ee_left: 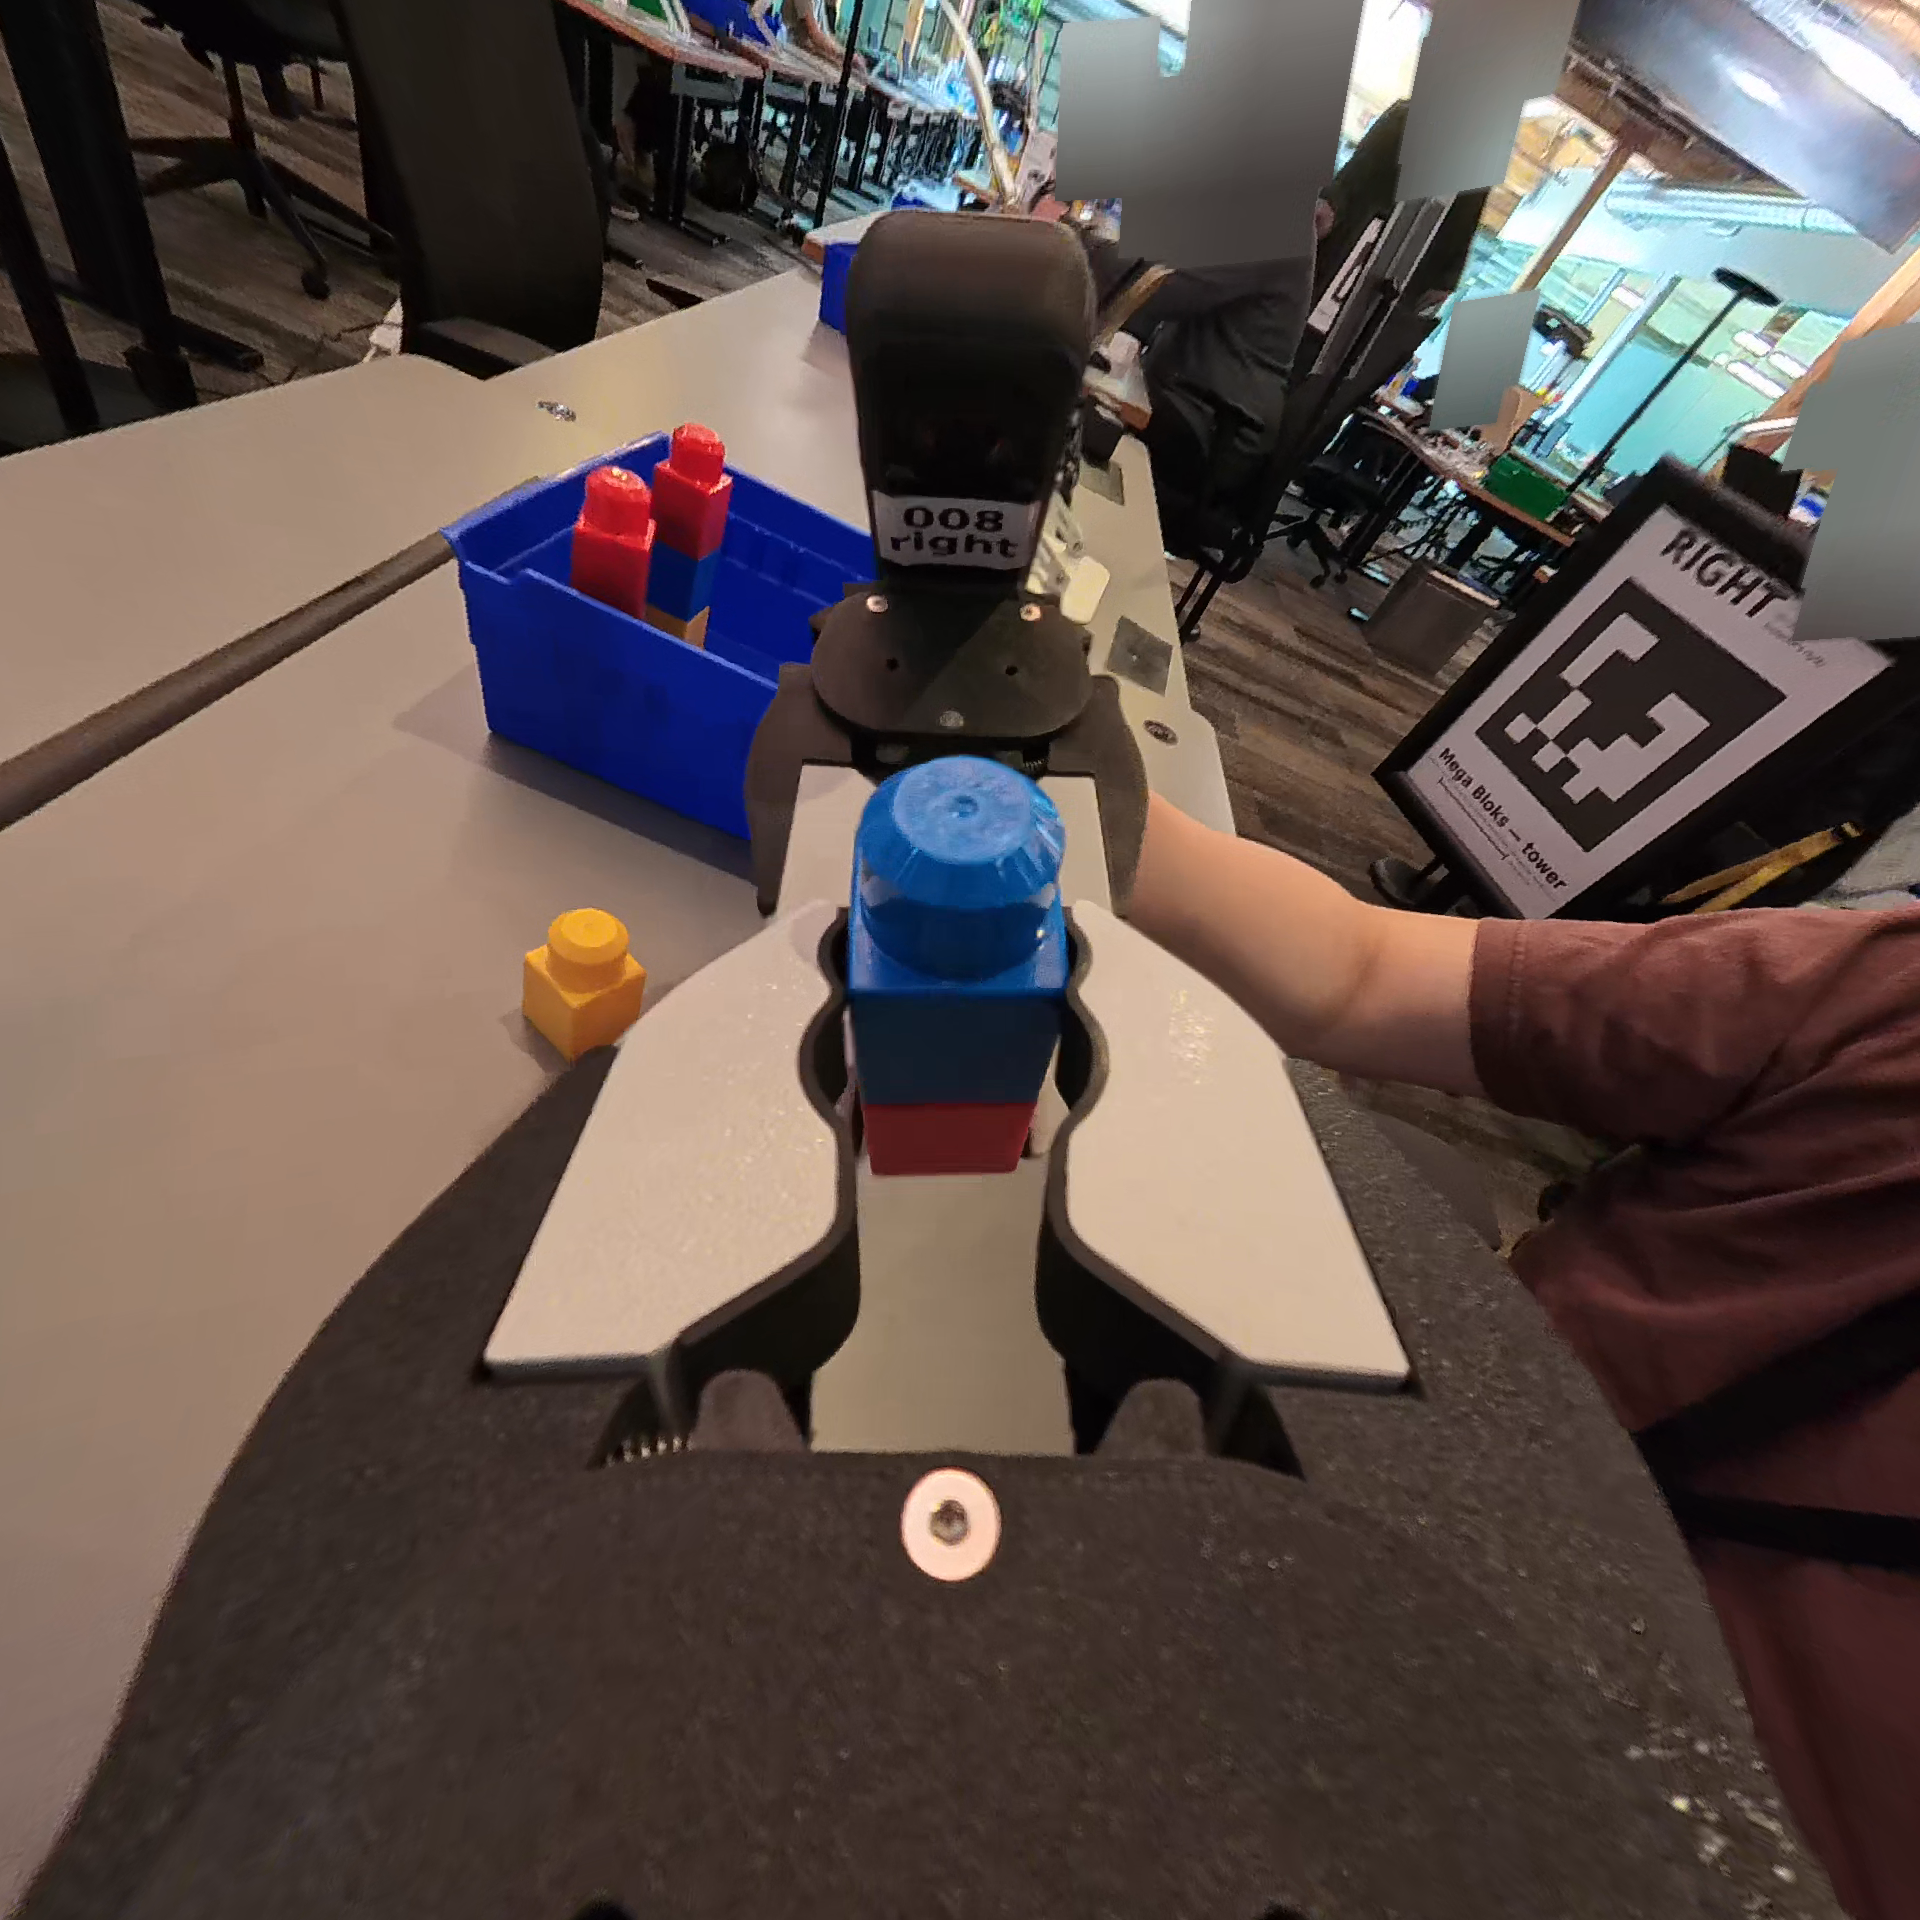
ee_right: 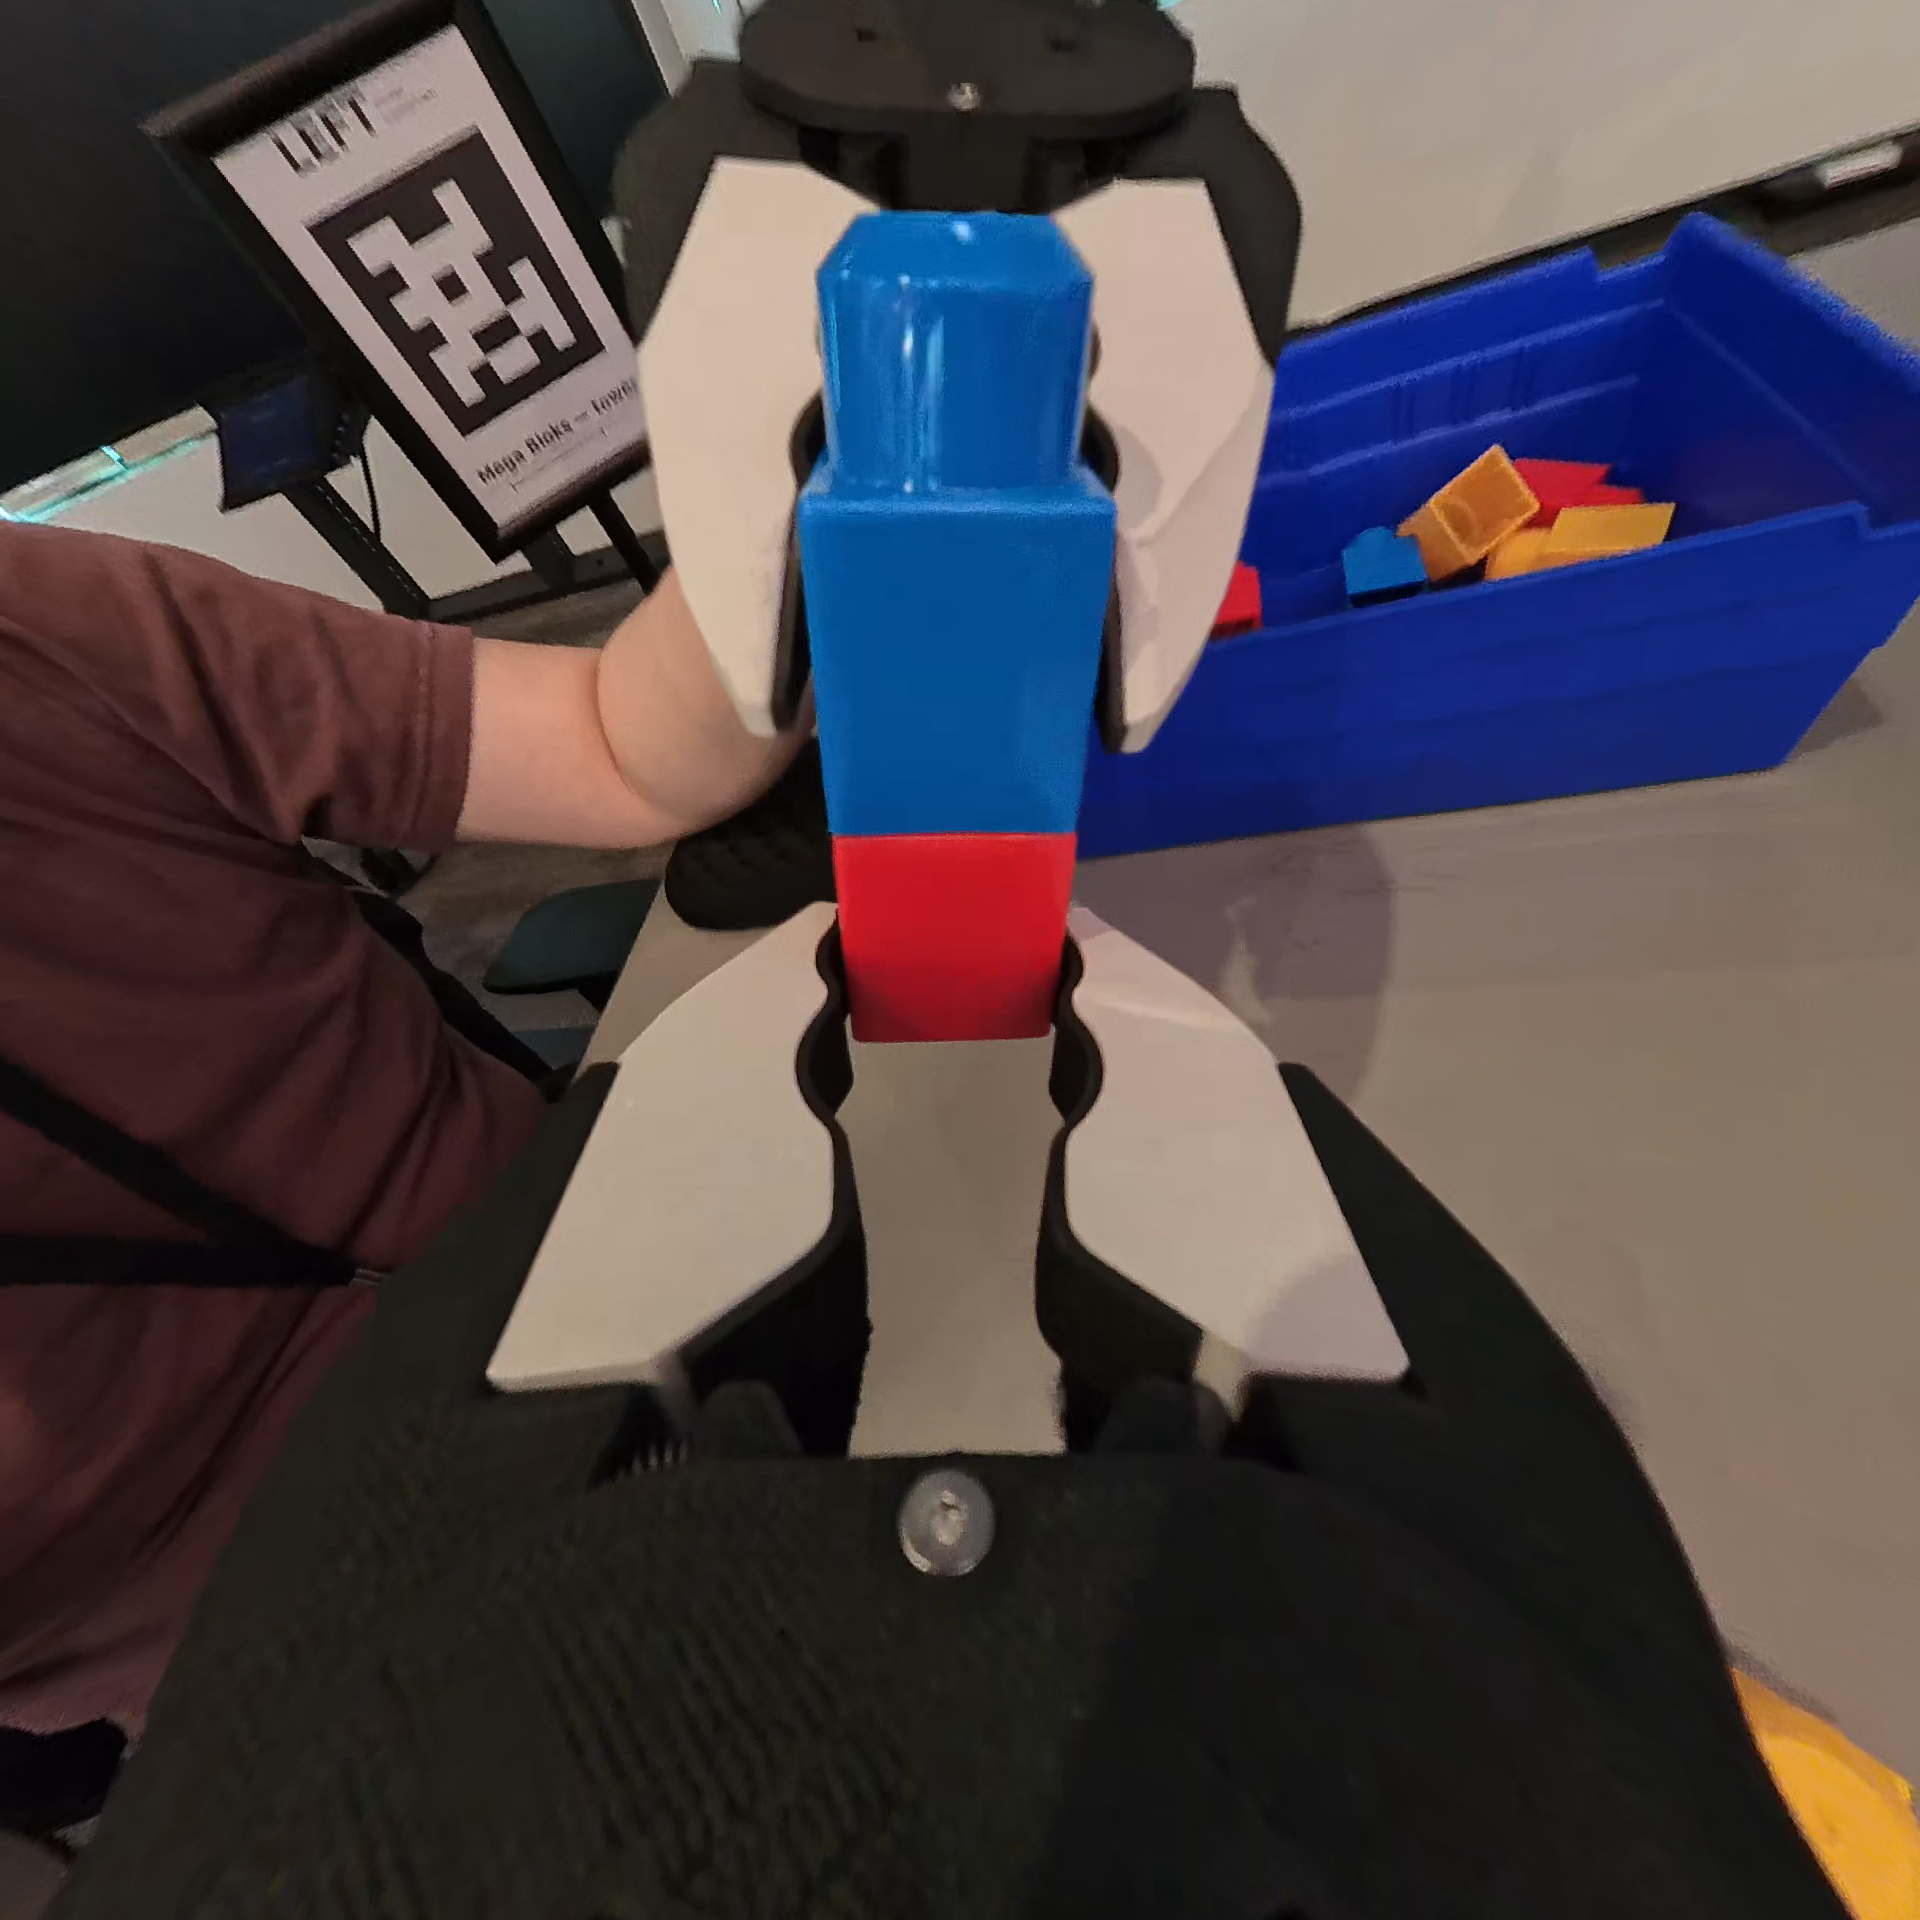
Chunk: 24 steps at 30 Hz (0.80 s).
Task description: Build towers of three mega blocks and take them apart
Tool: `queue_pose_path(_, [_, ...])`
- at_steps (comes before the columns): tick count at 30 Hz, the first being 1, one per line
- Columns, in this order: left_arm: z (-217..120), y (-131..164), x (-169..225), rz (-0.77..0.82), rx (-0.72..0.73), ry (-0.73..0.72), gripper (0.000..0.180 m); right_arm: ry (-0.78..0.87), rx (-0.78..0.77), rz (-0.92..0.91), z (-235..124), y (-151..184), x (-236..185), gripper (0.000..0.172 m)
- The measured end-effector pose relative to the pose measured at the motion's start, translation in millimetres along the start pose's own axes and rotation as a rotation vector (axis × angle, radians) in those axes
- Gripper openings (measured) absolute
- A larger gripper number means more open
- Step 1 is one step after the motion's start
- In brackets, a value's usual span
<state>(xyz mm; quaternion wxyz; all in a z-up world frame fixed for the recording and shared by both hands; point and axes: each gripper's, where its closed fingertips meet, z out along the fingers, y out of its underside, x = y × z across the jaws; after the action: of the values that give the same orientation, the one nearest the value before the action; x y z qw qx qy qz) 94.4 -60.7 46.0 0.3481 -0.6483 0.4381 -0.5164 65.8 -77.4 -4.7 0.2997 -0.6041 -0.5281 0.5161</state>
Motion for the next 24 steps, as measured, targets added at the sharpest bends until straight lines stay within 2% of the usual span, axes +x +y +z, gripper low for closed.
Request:
queue_pose_path(2, [-5.1,-6.8,0.3,-0.020,0.032,0.005,0.067,0.006,0.049,-0.026,-8.4,-8.0,-0.8,0.037])
queue_pose_path(4, [-6.5,-8.6,-1.4,0.002,0.062,0.001,0.060,0.042,0.094,-0.043,-18.1,-13.9,3.4,0.037])
queue_pose_path(6, [0.0,-7.8,-6.0,0.002,0.079,-0.015,0.066,0.067,0.127,-0.049,-24.0,-17.4,7.3,0.037])
queue_pose_path(10, [14.3,-12.9,-3.9,-0.001,0.158,0.015,0.064,0.098,0.097,-0.076,-17.1,-12.8,10.1,0.037])
queue_pose_path(12, [16.8,-12.6,-1.7,0.033,0.169,0.019,0.043,0.093,0.110,-0.087,-12.5,-15.4,8.0,0.037])
queue_pose_path(15, [14.4,-12.4,-2.2,0.075,0.150,-0.010,0.037,0.133,0.111,-0.111,-14.2,-17.2,11.7,0.041])
queue_pose_path(17, [7.8,-11.1,-4.8,0.081,0.105,-0.040,0.036,0.320,0.061,-0.147,-32.5,-17.6,31.1,0.076])
queue_pose_path(18, [2.6,-11.8,-9.0,0.089,0.093,-0.081,0.036,0.417,0.017,-0.168,-45.6,-15.1,40.2,0.079])
queue_pose_path(20, [-7.6,-16.5,-3.8,0.091,0.091,-0.074,0.036,0.690,-0.121,-0.161,-80.0,2.3,70.3,0.075])
queue_pose_path(21, [-13.1,-22.7,0.6,0.088,0.121,-0.062,0.036,0.715,-0.190,-0.134,-85.6,15.0,74.6,0.072])
queue_pose_path(22, [-18.0,-27.7,3.6,0.088,0.143,-0.059,0.036,0.650,-0.248,-0.090,-81.2,29.6,69.4,0.070])
queue_pose_path(23, [-22.1,-30.1,5.9,0.096,0.145,-0.060,0.036,0.603,-0.298,-0.033,-78.3,44.0,67.2,0.075])
queue_pose_path(24, [-26.1,-31.6,7.0,0.113,0.142,-0.069,0.036,0.656,-0.330,0.040,-82.0,55.7,78.3,0.074])
